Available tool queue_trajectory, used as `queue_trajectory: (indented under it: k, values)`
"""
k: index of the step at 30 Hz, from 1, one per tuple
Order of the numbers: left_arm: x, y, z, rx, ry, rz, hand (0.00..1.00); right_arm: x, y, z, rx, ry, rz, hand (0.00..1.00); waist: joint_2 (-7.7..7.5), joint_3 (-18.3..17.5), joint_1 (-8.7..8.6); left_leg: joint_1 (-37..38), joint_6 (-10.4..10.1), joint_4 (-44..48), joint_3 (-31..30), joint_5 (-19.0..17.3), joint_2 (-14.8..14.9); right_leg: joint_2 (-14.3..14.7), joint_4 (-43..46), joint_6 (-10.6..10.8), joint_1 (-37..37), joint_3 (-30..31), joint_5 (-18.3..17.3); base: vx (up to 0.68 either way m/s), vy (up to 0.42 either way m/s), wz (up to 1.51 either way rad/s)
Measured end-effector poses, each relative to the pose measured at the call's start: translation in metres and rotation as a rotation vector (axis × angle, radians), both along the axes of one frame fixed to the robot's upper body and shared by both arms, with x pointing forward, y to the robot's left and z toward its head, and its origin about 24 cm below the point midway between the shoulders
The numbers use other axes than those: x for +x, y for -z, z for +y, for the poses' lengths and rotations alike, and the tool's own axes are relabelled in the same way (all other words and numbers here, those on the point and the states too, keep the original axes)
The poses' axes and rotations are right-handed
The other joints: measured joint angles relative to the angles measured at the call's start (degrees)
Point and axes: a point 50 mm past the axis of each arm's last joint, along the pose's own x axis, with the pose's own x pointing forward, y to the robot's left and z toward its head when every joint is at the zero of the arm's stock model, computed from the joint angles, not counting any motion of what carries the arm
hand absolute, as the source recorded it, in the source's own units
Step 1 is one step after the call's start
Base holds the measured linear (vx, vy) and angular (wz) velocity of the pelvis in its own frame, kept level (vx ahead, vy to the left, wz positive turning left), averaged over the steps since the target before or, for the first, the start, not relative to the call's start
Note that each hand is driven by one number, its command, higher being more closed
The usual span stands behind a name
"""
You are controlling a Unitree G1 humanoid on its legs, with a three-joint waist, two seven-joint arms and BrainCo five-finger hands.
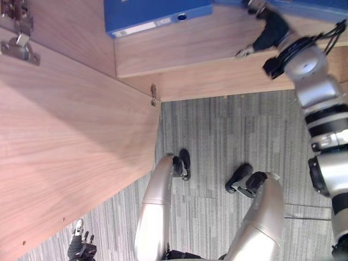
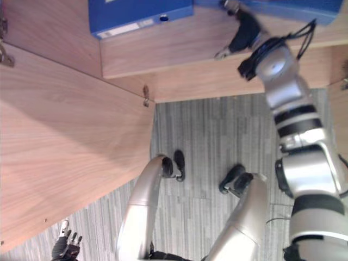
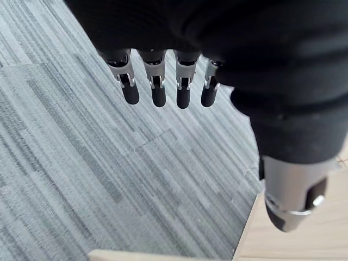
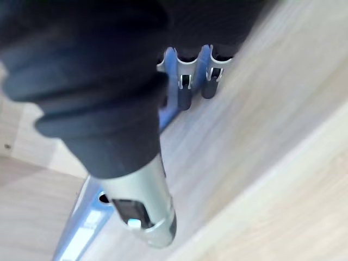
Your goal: Walk over to the cabinet, pick up the folder, carry it to the office cabinet, place the folder inside the office cabinet, then close the office cabinet door
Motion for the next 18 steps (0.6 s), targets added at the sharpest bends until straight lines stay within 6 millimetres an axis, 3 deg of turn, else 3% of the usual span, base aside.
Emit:
queue_trajectory:
  k: [5,11,13,14,16,17,18]
  values:
    - [0.000,0.005,-0.007,-0.024,0.040,0.015,0.00,0.001,0.044,0.010,-0.133,-0.020,0.096,0.00,-2.05,-0.64,-1.10,4.82,-0.50,-4.66,1.08,0.92,0.95,2.11,-5.13,0.19,4.25,-0.65,1.77,0.05,0.004,-0.20]
    - [-0.004,0.012,-0.016,-0.061,0.080,0.056,0.00,0.003,0.101,0.036,-0.343,-0.021,0.193,0.00,-4.39,-1.16,-2.11,11.31,-0.85,-9.20,2.27,1.32,2.15,4.53,-11.02,-0.17,10.52,-1.32,3.71,0.06,0.025,-0.19]
    - [-0.007,0.014,-0.018,-0.066,0.097,0.078,0.00,0.002,0.142,0.040,-0.429,-0.026,0.363,0.00,-5.52,-1.52,-2.09,14.11,-0.93,-11.36,3.16,1.61,2.81,5.44,-13.67,-0.33,13.01,-1.55,4.72,0.06,0.035,-0.23]
    - [-0.007,0.014,-0.018,-0.066,0.112,0.082,0.00,-0.008,0.201,0.030,-0.493,0.007,0.591,0.00,-6.08,-1.73,-1.85,16.21,-0.96,-13.21,3.28,1.99,2.74,5.73,-15.70,-0.19,15.42,-2.20,5.17,0.07,0.035,-0.03]
    - [-0.007,0.014,-0.017,-0.063,0.115,0.086,0.00,-0.022,0.237,0.025,-0.514,0.017,0.712,0.00,-6.24,-1.67,-1.88,17.26,-0.97,-14.40,3.27,2.27,2.70,5.86,-16.96,-0.11,16.78,-2.75,5.49,0.09,0.044,0.02]
    - [-0.008,0.014,-0.016,-0.064,0.116,0.090,0.00,-0.038,0.268,0.027,-0.519,-0.001,0.818,0.00,-6.48,-1.55,-2.31,18.93,-1.03,-16.07,3.43,2.76,2.53,6.05,-18.58,-0.10,18.48,-3.19,5.92,0.08,0.042,-0.02]
    - [-0.008,0.014,-0.016,-0.064,0.116,0.089,0.00,-0.044,0.278,0.031,-0.510,-0.015,0.846,0.00,-6.56,-1.52,-2.58,20.25,-1.05,-17.10,3.62,3.06,2.52,6.21,-19.52,-0.10,19.73,-3.44,6.26,0.07,0.030,-0.06]
